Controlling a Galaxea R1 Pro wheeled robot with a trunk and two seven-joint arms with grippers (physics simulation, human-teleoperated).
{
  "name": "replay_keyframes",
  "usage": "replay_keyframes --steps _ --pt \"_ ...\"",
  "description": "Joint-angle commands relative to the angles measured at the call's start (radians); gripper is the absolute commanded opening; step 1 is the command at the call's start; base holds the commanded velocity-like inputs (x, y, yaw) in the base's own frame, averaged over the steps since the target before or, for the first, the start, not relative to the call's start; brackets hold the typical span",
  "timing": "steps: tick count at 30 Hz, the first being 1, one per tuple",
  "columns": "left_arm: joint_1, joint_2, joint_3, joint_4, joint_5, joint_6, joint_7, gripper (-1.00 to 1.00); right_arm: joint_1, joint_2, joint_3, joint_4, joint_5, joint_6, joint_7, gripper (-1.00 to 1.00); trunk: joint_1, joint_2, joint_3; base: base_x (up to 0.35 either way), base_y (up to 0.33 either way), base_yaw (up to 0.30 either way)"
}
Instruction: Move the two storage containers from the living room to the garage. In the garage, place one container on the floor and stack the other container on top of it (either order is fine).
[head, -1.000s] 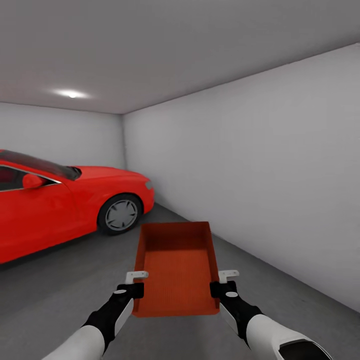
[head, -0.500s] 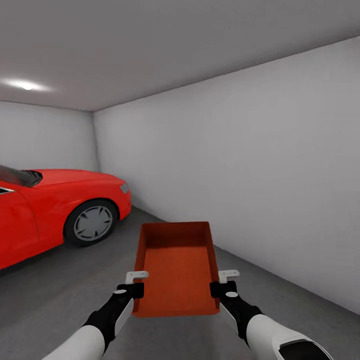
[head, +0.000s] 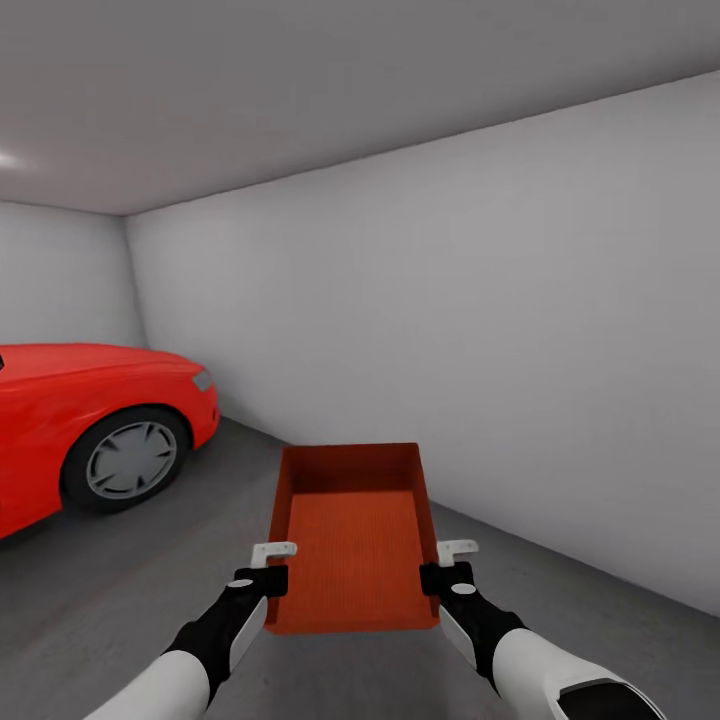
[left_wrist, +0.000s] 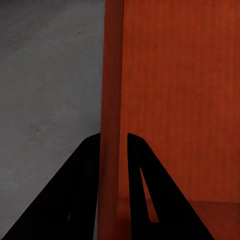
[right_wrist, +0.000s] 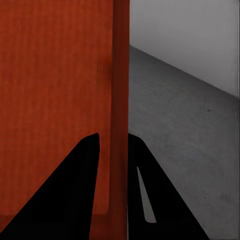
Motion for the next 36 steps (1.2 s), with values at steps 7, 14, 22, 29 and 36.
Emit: replay_keyframes --steps 7,14,22,29,36 --pt "0.001 0.012 0.050 -0.001 -0.002 0.008 0.016 -1.00 -0.001 -0.003 -0.062 -0.003 0.015 -0.004 -0.030 -1.00 0.000 -0.001 -0.003 0.000 0.000 -0.281" --pt "0.001 0.012 0.049 -0.001 -0.002 0.008 0.016 -1.00 -0.001 -0.003 -0.062 -0.003 0.015 -0.004 -0.030 -1.00 0.000 -0.001 -0.006 0.000 0.000 -0.281" --pt "0.001 0.010 0.048 -0.001 -0.002 0.008 0.017 -1.00 -0.001 -0.003 -0.062 -0.003 0.015 -0.004 -0.030 -1.00 0.000 -0.001 -0.008 0.000 0.000 -0.281" --pt "0.001 0.010 0.048 -0.001 -0.002 0.009 0.017 -1.00 -0.001 -0.004 -0.062 -0.003 0.015 -0.004 -0.030 -1.00 0.000 -0.001 -0.011 0.000 0.000 -0.280" --pt "0.001 0.010 0.048 -0.001 -0.002 0.009 0.017 -1.00 -0.001 -0.003 -0.062 -0.003 0.015 -0.004 -0.030 -1.00 0.000 -0.001 -0.014 0.000 0.000 -0.280"
